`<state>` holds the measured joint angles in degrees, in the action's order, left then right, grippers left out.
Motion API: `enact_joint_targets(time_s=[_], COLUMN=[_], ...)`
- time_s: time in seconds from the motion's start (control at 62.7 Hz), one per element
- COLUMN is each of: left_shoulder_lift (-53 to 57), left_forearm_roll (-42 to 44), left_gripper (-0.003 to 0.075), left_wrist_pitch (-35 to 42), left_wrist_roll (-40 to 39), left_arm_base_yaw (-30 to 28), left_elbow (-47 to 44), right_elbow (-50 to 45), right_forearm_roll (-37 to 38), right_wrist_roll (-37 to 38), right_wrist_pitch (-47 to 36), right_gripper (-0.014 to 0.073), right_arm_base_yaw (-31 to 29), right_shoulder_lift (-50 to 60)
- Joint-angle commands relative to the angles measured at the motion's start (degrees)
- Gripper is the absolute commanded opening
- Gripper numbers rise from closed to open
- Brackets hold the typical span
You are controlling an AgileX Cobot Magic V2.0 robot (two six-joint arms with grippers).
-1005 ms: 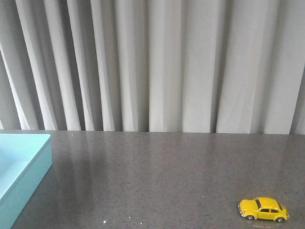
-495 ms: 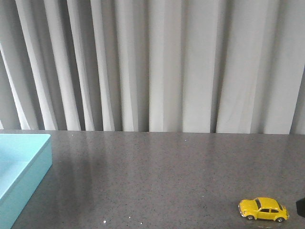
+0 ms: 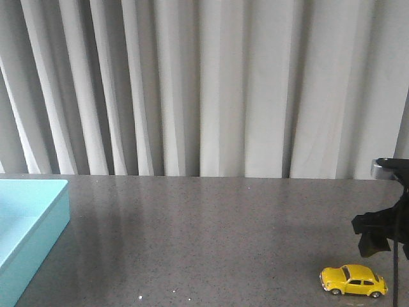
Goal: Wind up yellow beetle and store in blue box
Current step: 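Move the right gripper over the yellow toy beetle car, then lower the right gripper and press down on the yellow car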
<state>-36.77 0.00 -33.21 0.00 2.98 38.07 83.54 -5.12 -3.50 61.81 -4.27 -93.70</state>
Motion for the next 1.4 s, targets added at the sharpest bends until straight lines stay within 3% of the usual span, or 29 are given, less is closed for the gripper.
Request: enact_joint_targets(time_s=[0.0,0.367,0.973,1.149,1.388], left_shoulder_lift=[-0.45,-0.45,-0.45,-0.45,-0.45], left_forearm_roll=[0.00,0.00,0.00,0.00,0.00], left_gripper=[0.0487,0.0487,0.0487,0.0487,0.0487], left_wrist_pitch=[3.80,3.80,3.80,3.80,3.80], left_wrist_roll=[-0.32,-0.32,-0.32,-0.32,-0.32], left_arm_base_yaw=[-0.02,-0.02,-0.02,-0.02,-0.02], left_elbow=[1.96,1.96,1.96,1.96,1.96], right_elbow=[6.08,16.39,16.41,16.41,16.41], right_forearm_roll=[0.19,2.06,2.14,7.21,5.55], right_wrist_roll=[0.13,0.19,-0.06,-0.06,-3.42], right_wrist_pitch=[1.75,7.25,5.69,7.99,11.26], right_gripper=[0.0526,0.0526,0.0526,0.0526,0.0526], right_arm_base_yaw=[0.11,0.11,-0.07,-0.13,-6.97], right_shoulder_lift=[-2.74,-15.64,-21.45,-21.45,-21.45])
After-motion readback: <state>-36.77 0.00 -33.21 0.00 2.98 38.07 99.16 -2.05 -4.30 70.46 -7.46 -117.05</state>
